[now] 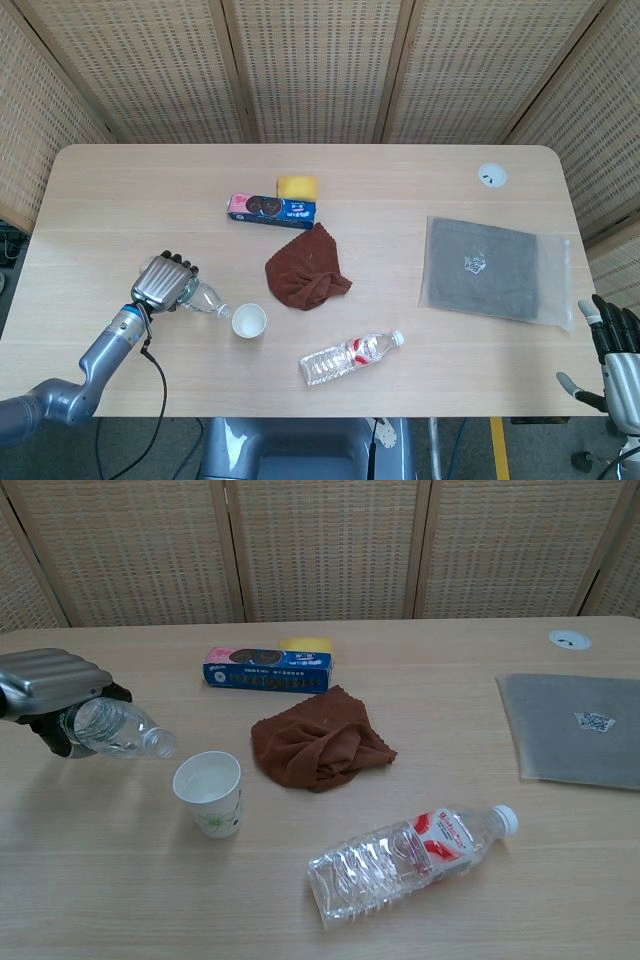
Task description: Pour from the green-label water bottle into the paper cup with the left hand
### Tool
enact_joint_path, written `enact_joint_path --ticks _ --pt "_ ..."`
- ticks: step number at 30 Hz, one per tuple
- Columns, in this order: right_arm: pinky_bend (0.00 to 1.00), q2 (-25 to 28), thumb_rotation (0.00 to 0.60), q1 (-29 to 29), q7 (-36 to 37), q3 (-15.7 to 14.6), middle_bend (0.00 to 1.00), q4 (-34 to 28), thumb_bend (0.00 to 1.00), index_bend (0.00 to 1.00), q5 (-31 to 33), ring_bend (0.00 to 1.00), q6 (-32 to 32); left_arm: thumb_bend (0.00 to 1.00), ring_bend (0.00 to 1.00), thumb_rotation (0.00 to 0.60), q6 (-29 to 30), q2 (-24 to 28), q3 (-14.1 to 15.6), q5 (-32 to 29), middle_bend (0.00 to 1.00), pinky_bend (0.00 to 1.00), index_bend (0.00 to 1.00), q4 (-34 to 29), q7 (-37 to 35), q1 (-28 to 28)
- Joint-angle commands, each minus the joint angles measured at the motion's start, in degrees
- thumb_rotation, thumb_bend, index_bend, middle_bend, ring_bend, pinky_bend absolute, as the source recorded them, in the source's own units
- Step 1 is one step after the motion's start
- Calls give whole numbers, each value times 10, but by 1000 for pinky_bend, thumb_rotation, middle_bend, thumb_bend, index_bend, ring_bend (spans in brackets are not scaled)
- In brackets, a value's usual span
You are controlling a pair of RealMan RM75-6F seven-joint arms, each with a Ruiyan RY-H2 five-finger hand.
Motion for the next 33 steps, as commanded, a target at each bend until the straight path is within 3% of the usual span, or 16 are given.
enact_joint_path --ticks 1,33 --pt "0 0 600 0 0 0 0 0 0 0 0 0 0 569 298 600 4 -4 1 -8 478 301 592 -1 16 -2" --pt "0 4 600 -1 10 1 0 0 0 0 2 0 2 570 298 600 29 -14 6 -43 481 301 593 -18 123 -25"
